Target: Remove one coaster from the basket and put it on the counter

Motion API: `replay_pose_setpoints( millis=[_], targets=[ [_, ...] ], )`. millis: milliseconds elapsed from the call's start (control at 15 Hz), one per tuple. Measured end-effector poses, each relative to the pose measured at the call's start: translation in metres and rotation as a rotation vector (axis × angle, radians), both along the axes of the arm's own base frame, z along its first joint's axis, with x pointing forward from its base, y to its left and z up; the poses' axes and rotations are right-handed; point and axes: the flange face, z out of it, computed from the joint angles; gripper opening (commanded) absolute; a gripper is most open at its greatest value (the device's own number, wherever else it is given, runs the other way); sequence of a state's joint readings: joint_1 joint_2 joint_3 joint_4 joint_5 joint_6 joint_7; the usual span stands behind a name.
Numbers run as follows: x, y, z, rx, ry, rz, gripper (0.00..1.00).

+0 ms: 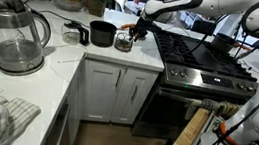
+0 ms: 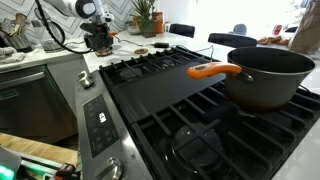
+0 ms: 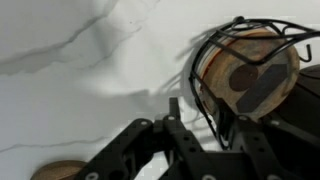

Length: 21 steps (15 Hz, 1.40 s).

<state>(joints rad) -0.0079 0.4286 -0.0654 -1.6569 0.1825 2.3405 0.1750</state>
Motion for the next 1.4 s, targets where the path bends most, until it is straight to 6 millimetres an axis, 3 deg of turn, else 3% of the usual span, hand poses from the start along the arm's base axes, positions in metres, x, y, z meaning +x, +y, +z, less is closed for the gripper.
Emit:
replay_pose_setpoints(
  millis=[133,733,1067,1400],
  targets=[
    [0.002,0.002,0.001,-0.002,-0.004,0.018,0.0],
    [-0.005,0.002,-0.002,-0.002,0.04,0.075,0.01],
    [-0.043,-0.022,-0.001,0.001,0.098,0.049,0.01],
    [-0.094,-0.068,0.002,-0.047,0.16,-0.05,0.01]
  ],
)
